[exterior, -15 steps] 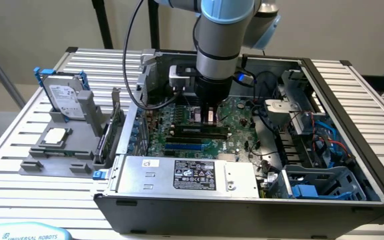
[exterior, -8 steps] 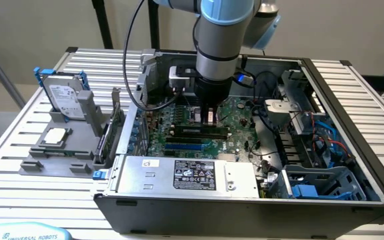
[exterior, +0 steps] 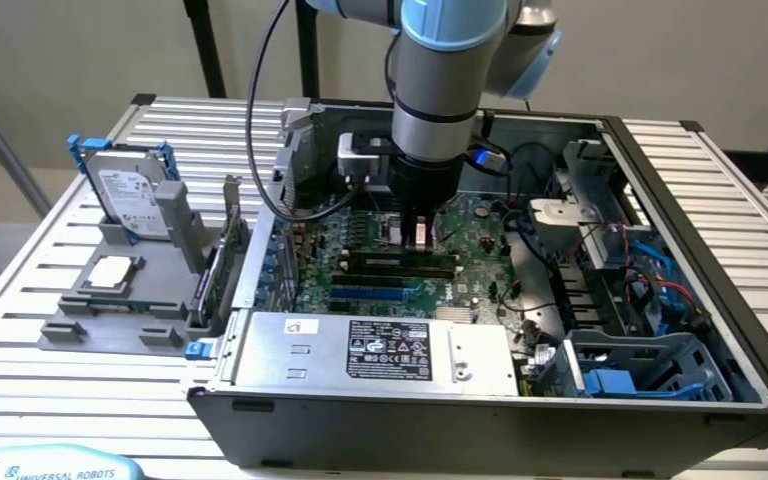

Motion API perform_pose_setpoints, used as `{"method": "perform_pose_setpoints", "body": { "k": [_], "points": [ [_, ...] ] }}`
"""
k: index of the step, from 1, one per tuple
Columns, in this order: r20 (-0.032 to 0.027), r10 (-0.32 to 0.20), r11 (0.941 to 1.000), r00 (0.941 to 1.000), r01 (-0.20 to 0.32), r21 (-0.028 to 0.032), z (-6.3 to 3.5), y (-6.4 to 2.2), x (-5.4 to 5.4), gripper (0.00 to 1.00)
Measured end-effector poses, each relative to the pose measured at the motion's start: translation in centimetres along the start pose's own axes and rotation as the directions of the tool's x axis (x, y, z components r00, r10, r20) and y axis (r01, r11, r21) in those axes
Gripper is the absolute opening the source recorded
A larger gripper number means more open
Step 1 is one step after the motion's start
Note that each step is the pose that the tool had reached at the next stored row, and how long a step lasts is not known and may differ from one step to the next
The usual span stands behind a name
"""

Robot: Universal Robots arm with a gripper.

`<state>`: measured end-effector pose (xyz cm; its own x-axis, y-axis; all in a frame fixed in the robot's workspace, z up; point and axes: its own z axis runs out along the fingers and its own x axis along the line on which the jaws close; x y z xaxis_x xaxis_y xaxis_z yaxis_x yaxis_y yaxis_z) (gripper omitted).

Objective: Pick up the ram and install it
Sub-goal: 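Insert the ram into the slot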

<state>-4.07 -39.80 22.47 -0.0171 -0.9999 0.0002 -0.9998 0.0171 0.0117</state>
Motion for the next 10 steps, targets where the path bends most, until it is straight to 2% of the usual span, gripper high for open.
{"method": "perform_pose_setpoints", "body": {
  "k": [10],
  "points": [
    [-0.0036,0.0,1.0,1.0,0.0,0.0001,0.13,0.02,-0.15,0.13]
  ]
}}
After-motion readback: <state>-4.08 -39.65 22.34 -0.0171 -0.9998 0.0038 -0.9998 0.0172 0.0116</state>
